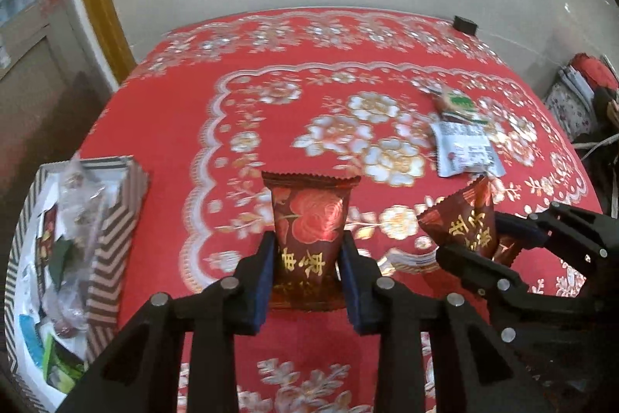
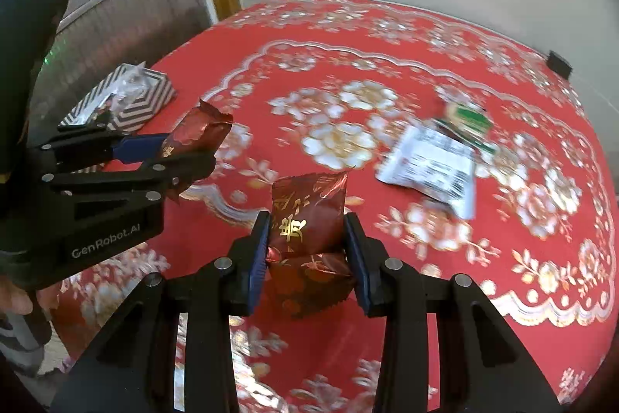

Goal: Organize snacks
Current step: 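Carry both red-gold candies over the white box with both tools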

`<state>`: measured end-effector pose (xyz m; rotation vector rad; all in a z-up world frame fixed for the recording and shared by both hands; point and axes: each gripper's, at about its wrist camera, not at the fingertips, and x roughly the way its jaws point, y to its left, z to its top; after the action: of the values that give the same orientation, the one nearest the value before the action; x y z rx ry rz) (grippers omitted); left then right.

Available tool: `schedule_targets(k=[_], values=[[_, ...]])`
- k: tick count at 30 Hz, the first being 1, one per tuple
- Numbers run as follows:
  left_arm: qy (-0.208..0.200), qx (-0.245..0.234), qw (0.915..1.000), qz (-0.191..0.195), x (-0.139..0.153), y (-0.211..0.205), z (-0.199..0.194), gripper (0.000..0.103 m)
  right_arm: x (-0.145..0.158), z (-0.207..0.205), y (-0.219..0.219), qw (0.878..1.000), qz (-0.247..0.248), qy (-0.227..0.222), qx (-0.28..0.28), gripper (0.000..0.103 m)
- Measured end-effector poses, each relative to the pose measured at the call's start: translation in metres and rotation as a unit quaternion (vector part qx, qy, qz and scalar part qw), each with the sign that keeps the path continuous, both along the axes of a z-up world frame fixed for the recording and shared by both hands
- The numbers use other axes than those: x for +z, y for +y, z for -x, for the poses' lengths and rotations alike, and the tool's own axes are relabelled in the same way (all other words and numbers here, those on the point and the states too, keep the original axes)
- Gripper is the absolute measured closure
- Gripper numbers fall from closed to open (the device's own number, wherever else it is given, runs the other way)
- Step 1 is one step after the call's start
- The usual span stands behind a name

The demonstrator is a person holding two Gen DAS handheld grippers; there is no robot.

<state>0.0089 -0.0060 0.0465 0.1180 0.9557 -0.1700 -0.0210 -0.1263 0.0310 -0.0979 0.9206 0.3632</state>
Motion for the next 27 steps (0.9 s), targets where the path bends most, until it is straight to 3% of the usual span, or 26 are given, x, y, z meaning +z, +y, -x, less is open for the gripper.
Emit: schedule_targets(k=[13,27], values=[[-0.020,0.064,0.9978,-0.001,0.013,0.075,0.013,0.069,0.006,-0.007,0.075,0.998,0.000,-0.004,0.057,0.067],[-0.038,0.136,0.9899,-0.008,0.027,0.153,0.034,0.069,0.018,-0.007,0.161,0.992,0.003,-0.014,0.128,0.067]])
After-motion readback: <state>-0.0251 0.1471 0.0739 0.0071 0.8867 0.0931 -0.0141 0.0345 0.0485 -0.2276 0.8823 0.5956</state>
